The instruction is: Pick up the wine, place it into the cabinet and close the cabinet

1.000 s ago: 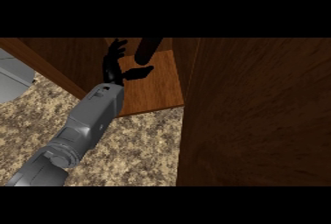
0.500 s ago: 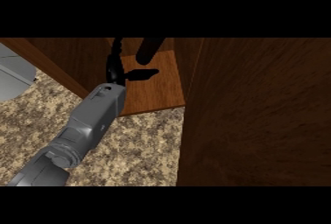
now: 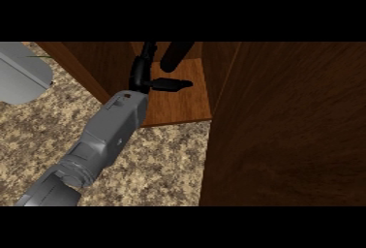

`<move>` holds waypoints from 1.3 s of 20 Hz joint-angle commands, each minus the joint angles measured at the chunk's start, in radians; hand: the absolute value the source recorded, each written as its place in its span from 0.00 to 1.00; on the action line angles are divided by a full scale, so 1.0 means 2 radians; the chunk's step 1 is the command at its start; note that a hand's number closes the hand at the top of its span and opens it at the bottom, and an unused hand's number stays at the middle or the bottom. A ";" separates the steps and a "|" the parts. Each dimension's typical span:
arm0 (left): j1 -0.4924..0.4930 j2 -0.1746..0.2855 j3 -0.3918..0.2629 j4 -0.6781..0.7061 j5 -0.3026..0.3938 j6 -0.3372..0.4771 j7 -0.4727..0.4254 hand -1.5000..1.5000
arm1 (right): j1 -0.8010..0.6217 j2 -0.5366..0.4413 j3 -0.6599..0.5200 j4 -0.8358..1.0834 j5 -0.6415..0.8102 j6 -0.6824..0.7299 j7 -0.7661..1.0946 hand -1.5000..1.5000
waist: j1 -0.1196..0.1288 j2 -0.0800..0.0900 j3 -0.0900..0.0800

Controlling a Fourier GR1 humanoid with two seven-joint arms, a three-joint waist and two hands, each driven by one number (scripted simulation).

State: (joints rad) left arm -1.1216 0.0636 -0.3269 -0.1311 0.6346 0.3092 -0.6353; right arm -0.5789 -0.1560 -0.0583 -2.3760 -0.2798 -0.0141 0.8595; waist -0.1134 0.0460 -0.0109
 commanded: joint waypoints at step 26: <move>0.161 -0.032 -0.113 -0.455 -0.011 0.050 0.146 0.00 | 0.025 -0.027 0.011 -0.053 0.029 -0.040 0.042 0.00 | 0.065 -0.031 0.006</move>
State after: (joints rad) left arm -0.8781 0.0018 -0.4785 -0.8511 0.6079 0.3077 -0.4393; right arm -0.5705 -0.2201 -0.0612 -2.3953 -0.2325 -0.0920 0.9377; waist 0.0176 -0.0160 0.0000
